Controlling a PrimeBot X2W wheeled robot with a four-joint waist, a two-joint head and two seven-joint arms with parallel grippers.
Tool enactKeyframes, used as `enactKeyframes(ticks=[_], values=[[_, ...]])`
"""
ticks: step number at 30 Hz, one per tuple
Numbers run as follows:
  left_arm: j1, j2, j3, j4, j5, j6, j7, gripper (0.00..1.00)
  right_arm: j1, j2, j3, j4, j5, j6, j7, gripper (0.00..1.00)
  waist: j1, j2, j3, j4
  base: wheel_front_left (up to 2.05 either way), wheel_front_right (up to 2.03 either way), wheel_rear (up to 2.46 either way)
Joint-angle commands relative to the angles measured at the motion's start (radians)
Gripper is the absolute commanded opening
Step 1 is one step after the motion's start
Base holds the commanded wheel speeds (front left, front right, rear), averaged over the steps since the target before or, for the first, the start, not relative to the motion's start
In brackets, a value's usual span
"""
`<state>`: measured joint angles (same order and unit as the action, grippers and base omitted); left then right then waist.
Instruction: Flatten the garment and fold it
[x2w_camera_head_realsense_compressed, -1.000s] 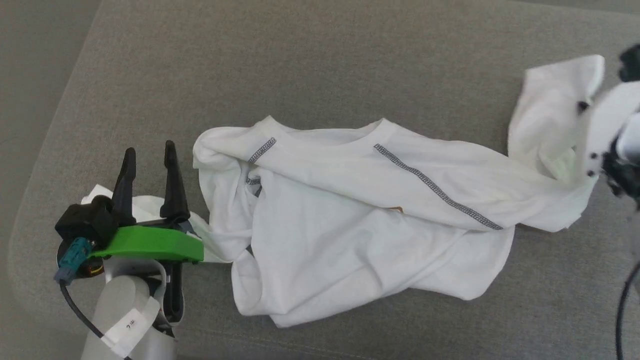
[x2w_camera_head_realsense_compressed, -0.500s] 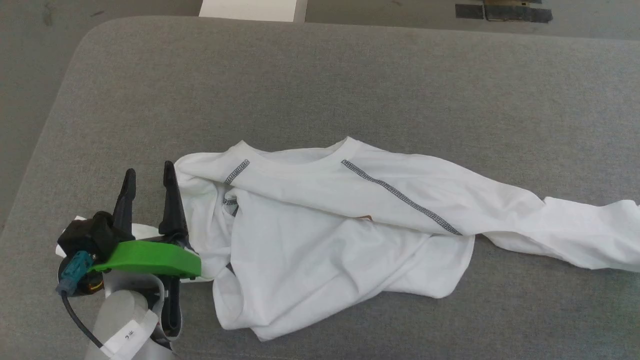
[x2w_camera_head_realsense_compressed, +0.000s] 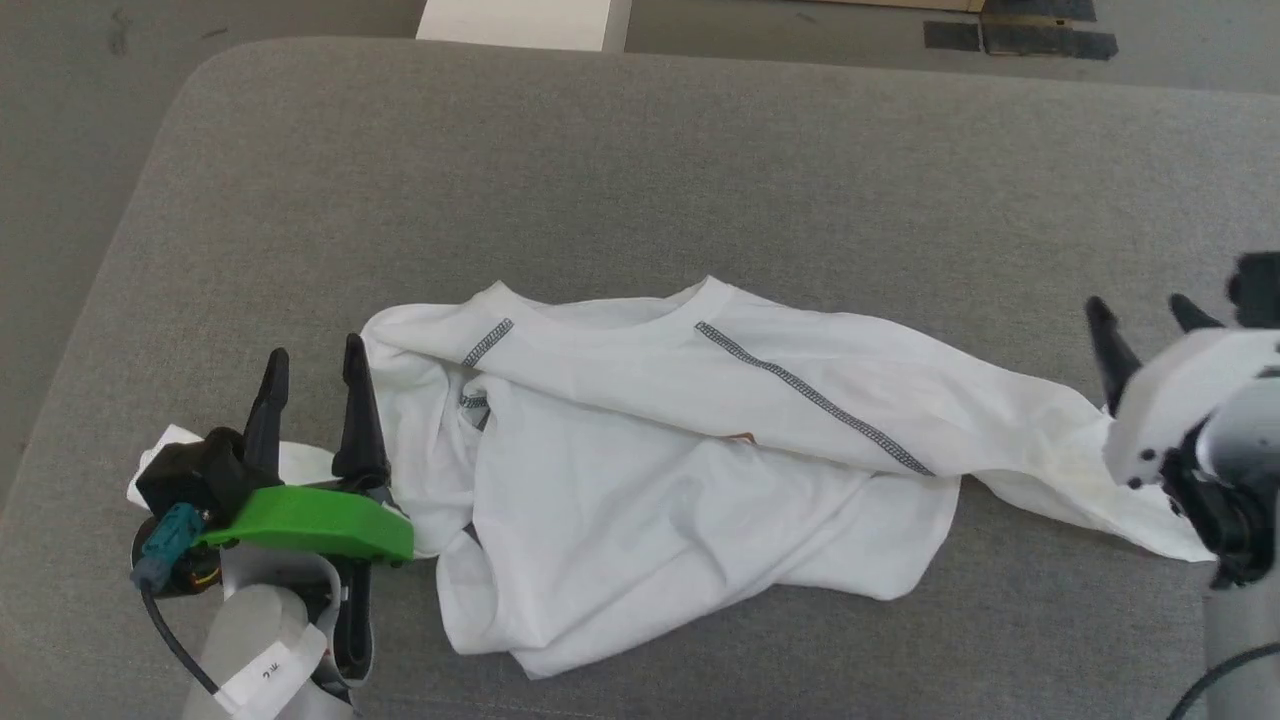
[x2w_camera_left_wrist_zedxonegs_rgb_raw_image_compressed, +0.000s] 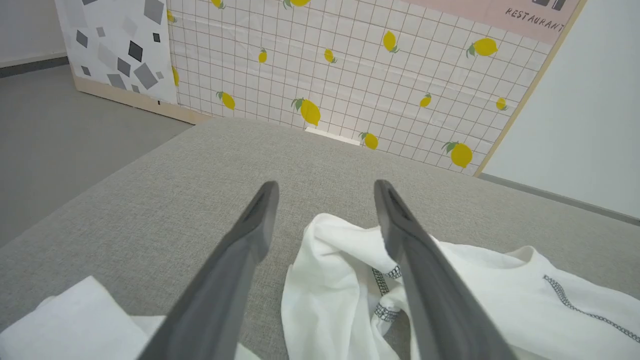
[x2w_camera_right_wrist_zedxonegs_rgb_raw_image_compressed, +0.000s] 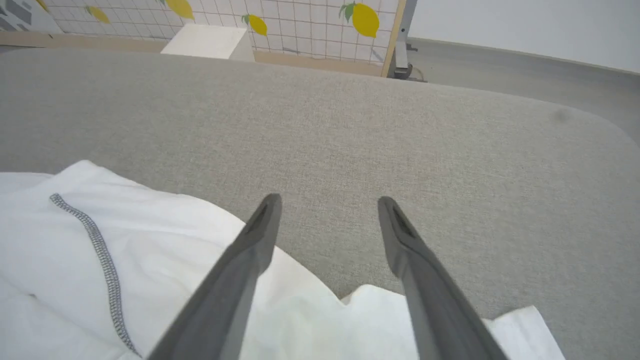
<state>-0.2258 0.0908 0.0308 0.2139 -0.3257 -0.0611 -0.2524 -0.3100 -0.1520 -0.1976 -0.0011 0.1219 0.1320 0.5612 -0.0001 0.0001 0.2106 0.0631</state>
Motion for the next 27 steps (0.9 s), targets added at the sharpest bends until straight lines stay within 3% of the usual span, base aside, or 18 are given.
enactKeyframes(ticks=[1, 3, 4, 7, 12, 17, 18, 19, 27], values=[[0.009, 0.0, -0.004, 0.002, 0.001, -0.005, -0.003, 1.0, -0.048, -0.006, 0.052, 0.026, 0.0, -0.001, 0.023, 1.0, 0.0001, -0.0001, 0.018, 0.008, 0.0, 0.0, 0.0], [0.0, -0.002, -0.01, 0.002, -0.002, -0.006, -0.003, 1.0, -0.094, -0.013, 0.128, 0.07, -0.013, -0.001, 0.06, 1.0, 0.0001, -0.0001, 0.034, 0.017, 0.0, 0.0, 0.0], [-0.013, -0.005, -0.021, 0.002, -0.004, -0.009, -0.004, 1.0, -0.158, -0.022, 0.222, 0.15, -0.033, -0.001, 0.116, 1.0, 0.0001, -0.0001, 0.058, 0.036, 0.0, 0.0, 0.0], [-0.035, -0.009, -0.03, 0.0, -0.009, -0.01, -0.005, 1.0, -0.247, -0.064, 0.355, 0.28, -0.086, -0.001, 0.21, 1.0, 0.0001, -0.0001, 0.103, 0.07, 0.0, 0.0, 0.0], [-0.045, -0.014, -0.031, 0.003, -0.016, -0.009, -0.007, 1.0, -0.288, -0.098, 0.436, 0.374, -0.105, -0.001, 0.282, 1.0, 0.0001, -0.0001, 0.126, 0.085, 0.0, 0.0, 0.0], [-0.045, -0.018, -0.029, 0.01, -0.019, -0.01, -0.008, 1.0, -0.288, -0.112, 0.487, 0.424, -0.042, -0.001, 0.354, 1.0, 0.0001, -0.0001, 0.127, 0.086, 0.0, 0.0, 0.0], [-0.045, -0.018, -0.027, 0.011, -0.019, -0.01, -0.008, 1.0, -0.288, -0.115, 0.491, 0.426, -0.03, -0.001, 0.361, 0.55, 0.0001, -0.0001, 0.125, 0.085, 0.0, 0.0, 0.0], [-0.044, -0.018, -0.026, 0.012, -0.018, -0.009, -0.009, 1.0, -0.289, -0.119, 0.491, 0.422, -0.012, -0.001, 0.36, 0.0, 0.0001, -0.0001, 0.124, 0.082, 0.0, 0.0, 0.0], [-0.049, -0.01, -0.02, 0.002, -0.012, -0.009, -0.009, 1.0, -0.312, -0.214, 0.403, 0.378, 0.01, -0.001, 0.336, 0.0, 0.0001, -0.0001, 0.12, 0.058, 0.0, 0.0, 0.0]])
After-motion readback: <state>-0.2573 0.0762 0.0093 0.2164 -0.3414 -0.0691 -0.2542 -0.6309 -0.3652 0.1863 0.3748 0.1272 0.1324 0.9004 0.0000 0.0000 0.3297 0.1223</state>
